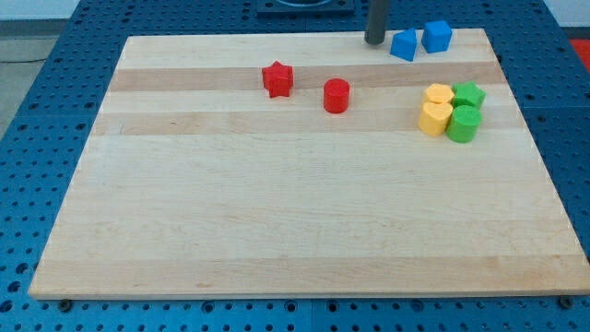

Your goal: Push the blue triangle into blue cube

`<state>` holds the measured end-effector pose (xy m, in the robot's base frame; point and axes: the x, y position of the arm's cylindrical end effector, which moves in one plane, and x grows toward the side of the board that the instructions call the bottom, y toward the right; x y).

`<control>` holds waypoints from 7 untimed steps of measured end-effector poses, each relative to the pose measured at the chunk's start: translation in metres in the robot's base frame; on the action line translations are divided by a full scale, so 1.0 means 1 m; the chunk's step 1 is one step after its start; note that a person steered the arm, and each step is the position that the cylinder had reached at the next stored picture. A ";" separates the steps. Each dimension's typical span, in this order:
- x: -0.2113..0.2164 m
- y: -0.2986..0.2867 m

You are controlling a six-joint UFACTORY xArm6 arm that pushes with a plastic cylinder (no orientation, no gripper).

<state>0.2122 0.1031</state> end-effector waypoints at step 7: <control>0.029 0.054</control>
<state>0.2414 0.1569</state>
